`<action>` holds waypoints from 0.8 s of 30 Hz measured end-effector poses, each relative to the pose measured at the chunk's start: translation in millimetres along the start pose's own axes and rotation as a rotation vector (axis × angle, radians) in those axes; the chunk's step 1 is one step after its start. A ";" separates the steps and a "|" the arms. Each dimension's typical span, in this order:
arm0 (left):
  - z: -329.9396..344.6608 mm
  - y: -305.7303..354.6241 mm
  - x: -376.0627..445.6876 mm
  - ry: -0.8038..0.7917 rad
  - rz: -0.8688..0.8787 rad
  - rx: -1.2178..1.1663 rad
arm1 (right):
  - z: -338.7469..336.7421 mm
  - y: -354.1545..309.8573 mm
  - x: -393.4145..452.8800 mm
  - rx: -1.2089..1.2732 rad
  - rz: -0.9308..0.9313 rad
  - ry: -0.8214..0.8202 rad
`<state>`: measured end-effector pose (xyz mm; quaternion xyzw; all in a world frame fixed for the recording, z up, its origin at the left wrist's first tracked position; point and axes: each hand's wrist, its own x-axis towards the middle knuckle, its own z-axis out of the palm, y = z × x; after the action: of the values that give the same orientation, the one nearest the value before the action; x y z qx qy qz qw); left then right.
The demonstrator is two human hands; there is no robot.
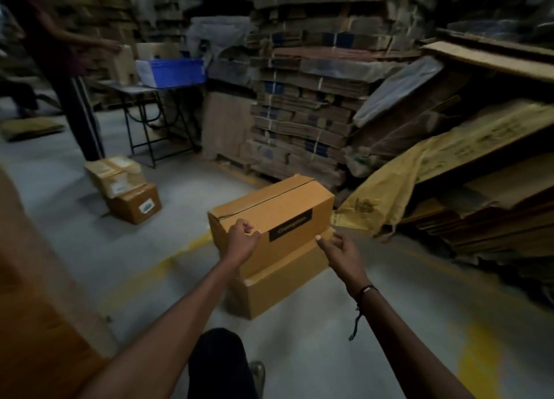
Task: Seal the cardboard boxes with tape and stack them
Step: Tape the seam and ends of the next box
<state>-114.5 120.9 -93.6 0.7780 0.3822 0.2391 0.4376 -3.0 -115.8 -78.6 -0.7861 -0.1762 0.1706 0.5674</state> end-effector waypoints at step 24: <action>4.2 -209.1 326.9 0.009 -0.627 -0.343 | 264.7 125.1 296.5 0.359 0.507 -0.159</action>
<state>1.9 449.5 -264.0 0.5371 0.5586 0.1575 0.6121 144.4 207.1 -296.8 -0.6766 0.0146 0.3956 0.6209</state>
